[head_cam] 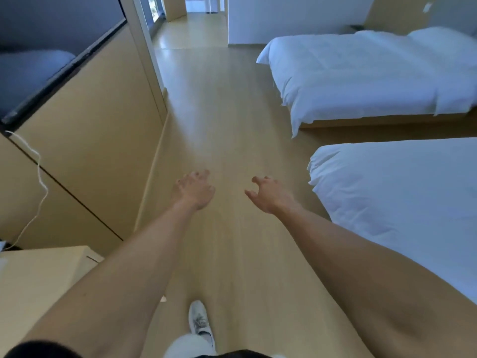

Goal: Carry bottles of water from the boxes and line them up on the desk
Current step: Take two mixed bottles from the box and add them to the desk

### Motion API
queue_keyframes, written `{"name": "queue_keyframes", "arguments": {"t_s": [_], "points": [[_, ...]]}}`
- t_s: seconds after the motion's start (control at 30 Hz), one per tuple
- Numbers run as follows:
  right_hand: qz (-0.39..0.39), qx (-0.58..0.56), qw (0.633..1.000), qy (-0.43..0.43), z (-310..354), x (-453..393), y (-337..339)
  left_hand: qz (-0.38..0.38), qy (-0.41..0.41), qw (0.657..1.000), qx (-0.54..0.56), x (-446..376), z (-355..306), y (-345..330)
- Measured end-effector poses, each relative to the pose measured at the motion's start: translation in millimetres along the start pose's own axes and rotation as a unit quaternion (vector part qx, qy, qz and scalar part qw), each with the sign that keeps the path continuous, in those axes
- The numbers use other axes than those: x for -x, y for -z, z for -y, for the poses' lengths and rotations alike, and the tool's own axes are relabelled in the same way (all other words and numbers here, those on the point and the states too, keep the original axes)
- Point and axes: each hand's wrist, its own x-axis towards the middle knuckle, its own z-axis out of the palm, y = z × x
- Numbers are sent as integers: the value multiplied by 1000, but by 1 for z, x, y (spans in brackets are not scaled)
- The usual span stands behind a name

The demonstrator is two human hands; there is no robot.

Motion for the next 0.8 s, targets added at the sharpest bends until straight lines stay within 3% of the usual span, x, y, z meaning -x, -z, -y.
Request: {"name": "queue_keyframes", "arguments": {"t_s": [0.3,0.8], "points": [[9,7,999,-48,-2,-105,13,7,-47,999,2,-125,-6,0],[-1,62,995,-83,26,-327,85,19,-80,996,-27,-365,33,70]]}}
